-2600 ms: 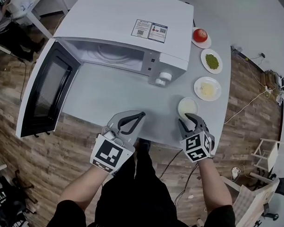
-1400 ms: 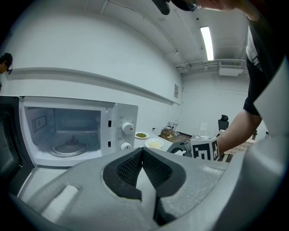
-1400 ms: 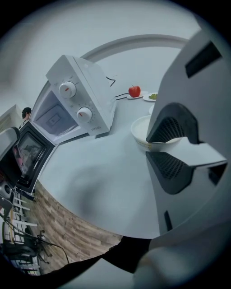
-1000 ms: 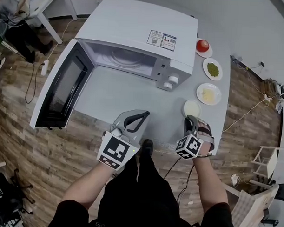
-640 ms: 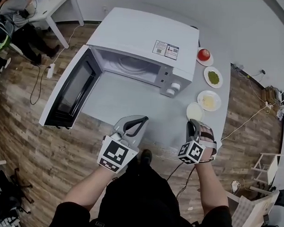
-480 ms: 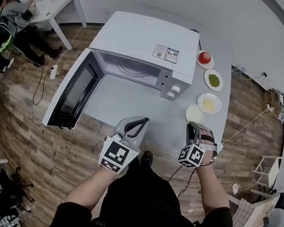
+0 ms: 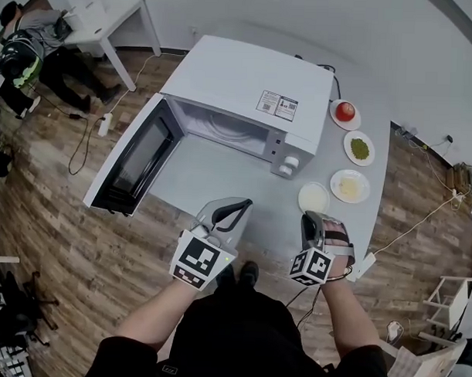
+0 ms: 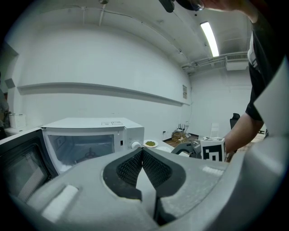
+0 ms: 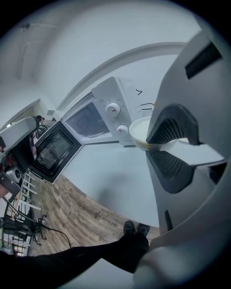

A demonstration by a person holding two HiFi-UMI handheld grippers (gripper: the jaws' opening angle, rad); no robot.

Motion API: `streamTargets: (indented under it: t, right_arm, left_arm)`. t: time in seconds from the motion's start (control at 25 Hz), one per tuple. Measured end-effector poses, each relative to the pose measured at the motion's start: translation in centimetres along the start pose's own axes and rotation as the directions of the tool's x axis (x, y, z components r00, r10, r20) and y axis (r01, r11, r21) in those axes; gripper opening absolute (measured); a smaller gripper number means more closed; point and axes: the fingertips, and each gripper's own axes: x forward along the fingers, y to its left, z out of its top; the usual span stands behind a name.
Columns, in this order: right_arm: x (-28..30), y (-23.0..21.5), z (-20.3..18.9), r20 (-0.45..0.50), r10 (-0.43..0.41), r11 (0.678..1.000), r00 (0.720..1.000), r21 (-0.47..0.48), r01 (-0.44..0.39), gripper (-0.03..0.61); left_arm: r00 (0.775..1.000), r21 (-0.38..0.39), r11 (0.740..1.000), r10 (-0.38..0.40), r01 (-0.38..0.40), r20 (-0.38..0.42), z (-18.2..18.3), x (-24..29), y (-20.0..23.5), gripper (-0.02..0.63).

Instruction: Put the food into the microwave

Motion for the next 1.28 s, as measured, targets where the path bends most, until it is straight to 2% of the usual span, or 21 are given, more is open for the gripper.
streamTargets:
  t: [0.28,0.56,0.8,1.08,1.28]
  right_arm:
    - [-0.3,0.1,3.3,0.081,0.014,1.000,0.997,-0.017,-0.013,0.058]
    - [-0.5,0.7,8.3,0.100,0.032,0.998,0.995,-0.060,-0.026,0.058]
    - [0.8,0.9,13.8,0.041,-0.013,0.999,0.999,-0.031,0.014,0.058]
    - [2.3,1.0,20.8,-0.046,-0.056,0.998,0.997,0.028,0.057,0.060]
    - [3.1,0.2,23.5,-0.069,-0.071,0.997,0.995,0.033,0.074,0.058]
  left_arm:
    - [0.998,-0.010,0.998,0.062,-0.062,0.022,0.8,-1.2,0.8,0.008]
    - [0.997,0.005,0.998,0.069,-0.069,0.017,-0.1,-4.3,3.2,0.008]
    - [0.999,0.037,0.998,0.045,-0.045,0.010,-1.3,-7.9,7.8,0.006]
    - [0.999,0.061,0.998,-0.005,0.002,0.042,-0.9,-12.2,14.2,0.006]
    - [0.998,0.070,0.997,-0.029,0.026,0.047,-1.1,-12.7,17.3,0.008]
